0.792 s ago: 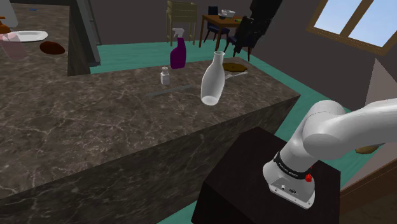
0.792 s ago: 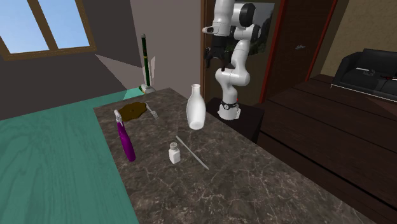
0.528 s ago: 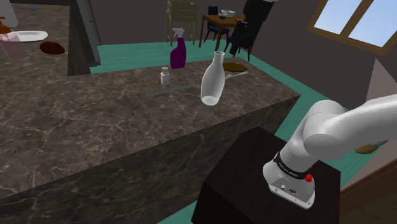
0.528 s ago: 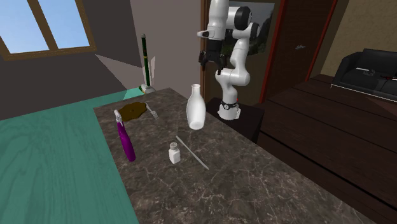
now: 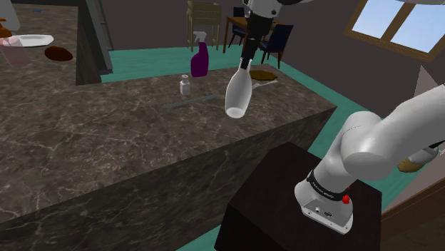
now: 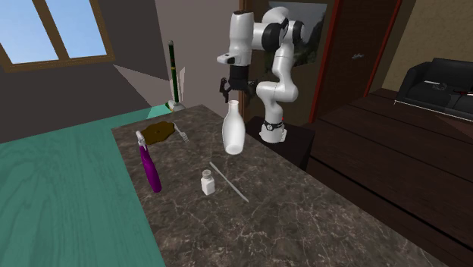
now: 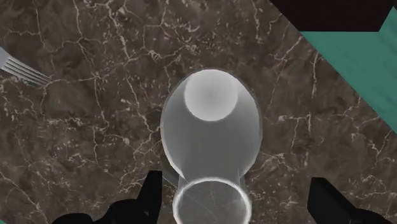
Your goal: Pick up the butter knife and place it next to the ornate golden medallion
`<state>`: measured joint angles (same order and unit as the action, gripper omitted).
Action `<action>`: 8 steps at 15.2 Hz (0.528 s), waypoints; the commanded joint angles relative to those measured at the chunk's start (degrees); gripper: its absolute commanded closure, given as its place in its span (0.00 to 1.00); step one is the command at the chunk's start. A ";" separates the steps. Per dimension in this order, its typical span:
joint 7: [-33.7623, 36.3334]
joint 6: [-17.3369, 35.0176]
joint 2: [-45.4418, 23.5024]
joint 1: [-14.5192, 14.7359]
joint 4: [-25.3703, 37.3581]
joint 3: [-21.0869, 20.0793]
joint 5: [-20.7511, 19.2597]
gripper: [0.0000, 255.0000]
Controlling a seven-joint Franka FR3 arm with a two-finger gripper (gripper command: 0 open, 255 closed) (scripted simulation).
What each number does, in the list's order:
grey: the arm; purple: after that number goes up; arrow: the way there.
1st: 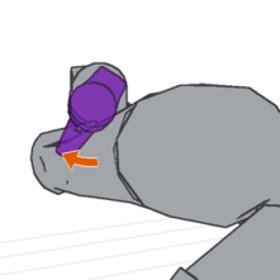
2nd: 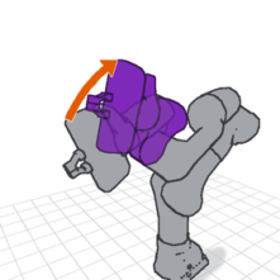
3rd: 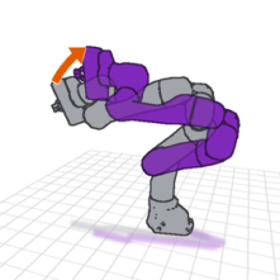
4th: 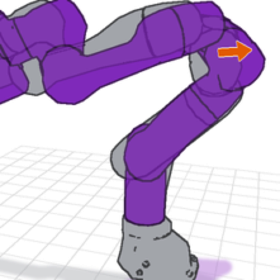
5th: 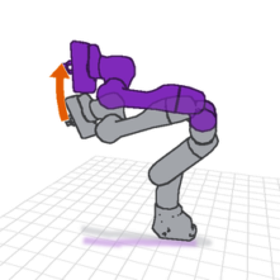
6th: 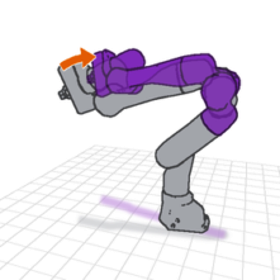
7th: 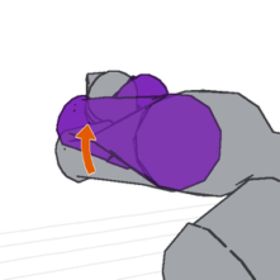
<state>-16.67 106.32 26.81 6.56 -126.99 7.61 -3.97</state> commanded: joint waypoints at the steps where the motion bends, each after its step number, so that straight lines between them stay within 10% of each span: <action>1: -5.27 2.26 -4.24 1.12 1.29 1.33 0.03 0.00; 8: -22.88 7.31 -20.00 3.98 9.32 4.23 1.83 0.00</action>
<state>-36.62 113.15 9.56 10.18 -119.54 11.47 -2.55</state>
